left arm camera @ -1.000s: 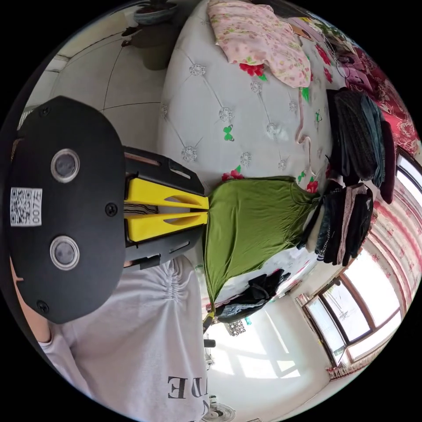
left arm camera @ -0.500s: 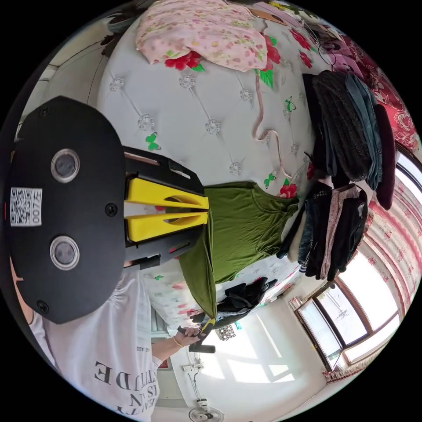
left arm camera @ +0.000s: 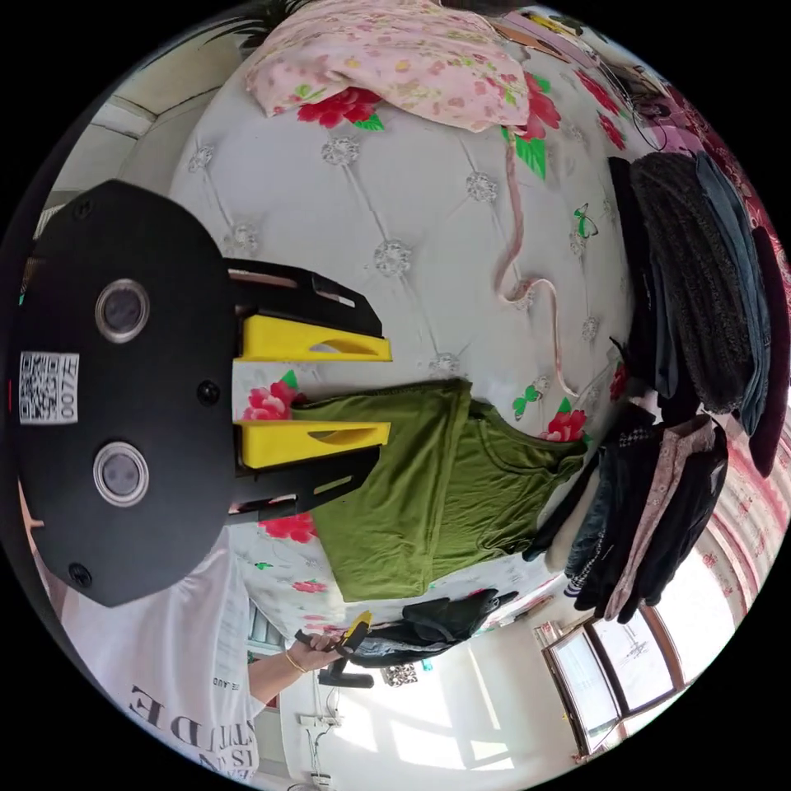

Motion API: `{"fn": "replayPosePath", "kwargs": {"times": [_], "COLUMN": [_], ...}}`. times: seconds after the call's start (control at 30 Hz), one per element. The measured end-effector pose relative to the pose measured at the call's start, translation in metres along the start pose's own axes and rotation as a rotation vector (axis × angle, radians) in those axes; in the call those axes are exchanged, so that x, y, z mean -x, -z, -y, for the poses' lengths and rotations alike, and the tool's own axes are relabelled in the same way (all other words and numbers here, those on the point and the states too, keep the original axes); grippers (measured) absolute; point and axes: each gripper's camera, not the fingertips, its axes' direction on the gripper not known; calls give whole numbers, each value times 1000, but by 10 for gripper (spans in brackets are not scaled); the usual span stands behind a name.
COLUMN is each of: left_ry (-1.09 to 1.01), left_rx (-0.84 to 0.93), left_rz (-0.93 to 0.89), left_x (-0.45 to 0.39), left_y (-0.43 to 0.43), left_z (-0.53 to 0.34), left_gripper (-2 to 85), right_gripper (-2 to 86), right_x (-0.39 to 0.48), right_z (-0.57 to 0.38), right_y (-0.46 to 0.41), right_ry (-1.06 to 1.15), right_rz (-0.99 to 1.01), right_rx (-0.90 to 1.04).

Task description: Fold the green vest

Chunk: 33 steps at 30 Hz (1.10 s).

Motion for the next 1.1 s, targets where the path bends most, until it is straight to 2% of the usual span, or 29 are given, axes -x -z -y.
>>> {"fn": "replayPosePath", "kwargs": {"times": [0.17,0.23,0.33,0.43,0.5,0.6,0.8,0.93,1.03,1.1], "left_ry": [21,-23,-176,-191,-136,-28,-91,-79,-11,48], "left_rx": [45,28,29,63,86,73,64,91,51,8], "left_rz": [56,198,347,306,237,91,-37,-181,-329,-422], "left_x": [-18,-34,-55,-51,-36,-8,5,22,47,68], "left_y": [-29,-34,-39,-36,-28,-5,64,115,148,160], "left_z": [-47,-51,-56,-53,-49,-54,-98,-133,-137,-125], "left_gripper": [100,83,49,-1,-6,-9,-10,-10,-10,-10], "right_gripper": [57,54,41,16,5,0,-2,-2,-2,-2], "right_x": [-1,3,15,20,14,-12,-95,-141,-180,-210], "right_z": [-13,-13,-12,-11,-12,-20,-64,-99,-120,-122], "right_y": [-21,-34,-40,-44,-37,-9,77,116,144,162], "right_ry": [58,100,183,272,311,280,128,64,-20,-102], "right_rz": [-23,-49,-219,-297,-231,-147,103,216,415,628], "right_rx": [75,134,140,211,250,212,83,111,113,39]}}
